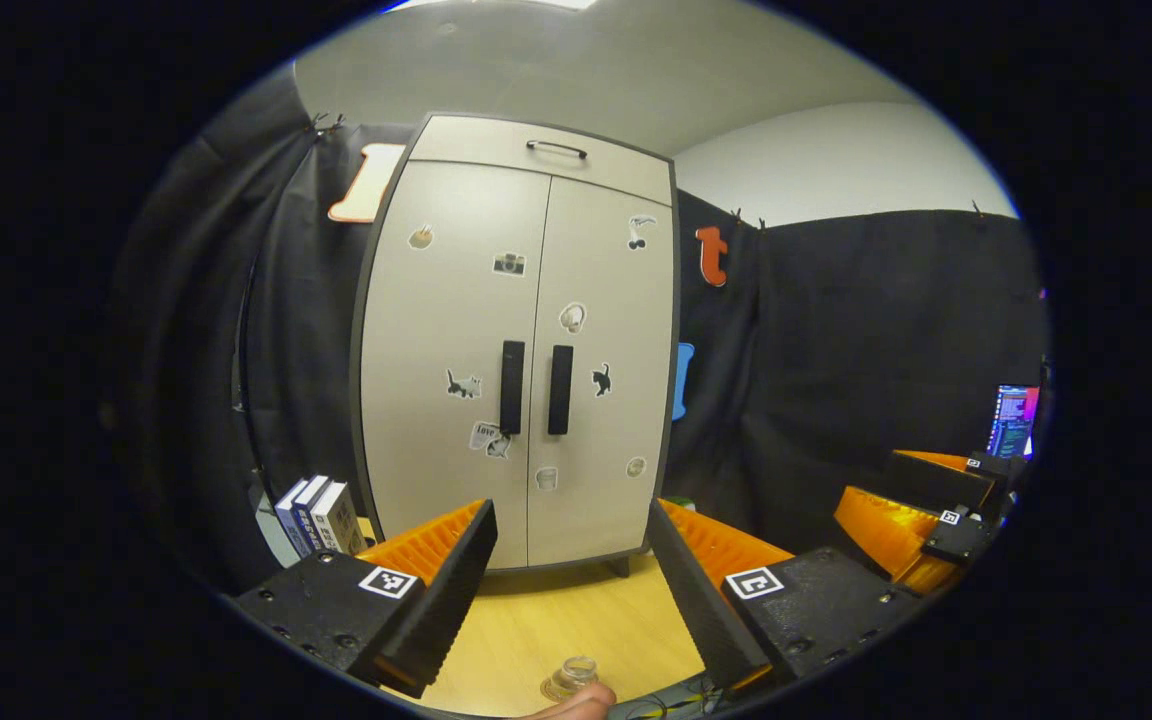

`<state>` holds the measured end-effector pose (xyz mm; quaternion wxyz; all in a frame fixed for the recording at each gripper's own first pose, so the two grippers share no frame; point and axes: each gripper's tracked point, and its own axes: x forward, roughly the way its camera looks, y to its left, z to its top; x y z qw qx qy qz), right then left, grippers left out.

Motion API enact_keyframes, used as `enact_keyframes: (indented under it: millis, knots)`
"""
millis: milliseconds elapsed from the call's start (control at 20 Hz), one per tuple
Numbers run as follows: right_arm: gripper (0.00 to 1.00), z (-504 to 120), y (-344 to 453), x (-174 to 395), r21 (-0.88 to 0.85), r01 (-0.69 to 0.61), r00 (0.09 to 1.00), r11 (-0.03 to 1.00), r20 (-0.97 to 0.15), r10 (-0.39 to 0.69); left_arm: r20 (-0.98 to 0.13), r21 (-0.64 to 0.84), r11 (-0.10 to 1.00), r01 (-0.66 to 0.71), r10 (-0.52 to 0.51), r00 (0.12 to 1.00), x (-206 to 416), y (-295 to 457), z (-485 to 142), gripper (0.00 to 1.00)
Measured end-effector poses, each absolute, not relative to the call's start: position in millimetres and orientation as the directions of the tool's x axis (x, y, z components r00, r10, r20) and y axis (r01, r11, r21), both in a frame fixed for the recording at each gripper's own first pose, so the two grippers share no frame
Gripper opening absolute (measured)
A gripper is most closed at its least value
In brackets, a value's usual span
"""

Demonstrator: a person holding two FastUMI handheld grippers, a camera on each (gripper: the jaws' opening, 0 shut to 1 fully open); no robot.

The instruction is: Grasp the bottle in the cabinet with the left hand and place it on the coaster, then close the right door with the right hand and the left door with the left hand.

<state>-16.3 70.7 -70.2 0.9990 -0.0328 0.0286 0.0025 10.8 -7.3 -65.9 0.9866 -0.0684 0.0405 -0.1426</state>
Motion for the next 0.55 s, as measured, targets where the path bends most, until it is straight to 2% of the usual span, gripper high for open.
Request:
enact_keyframes:
  millis: [100,150,200,250,350,550]
  knots:
    - [0.94,-71,76,-10,-0.064,0.001,0.998,0.998,-0.064,-0.005,-0.040,-0.116,0.960,0.254,-0.260,0.965,15,9,-60,0.96]
    - [0.90,-74,82,-9,-0.063,-0.007,0.997,0.998,-0.072,0.003,-0.038,-0.091,0.971,0.222,-0.226,0.973,18,22,-60,0.96]
    - [0.93,-74,89,-6,-0.056,-0.020,0.997,0.998,-0.072,0.016,-0.038,-0.089,0.975,0.205,-0.209,0.977,19,31,-62,0.92]
    - [0.94,-72,95,-4,-0.050,-0.029,0.997,0.998,-0.071,0.026,-0.039,-0.099,0.973,0.211,-0.215,0.976,21,34,-62,0.96]
    - [0.90,-67,101,1,-0.052,-0.030,0.998,0.998,-0.049,0.028,-0.050,-0.113,0.974,0.197,-0.204,0.978,22,46,-62,0.96]
    - [0.93,-66,109,13,-0.041,-0.028,0.999,0.999,-0.045,0.026,-0.033,-0.101,0.977,0.188,-0.192,0.981,30,63,-59,0.96]
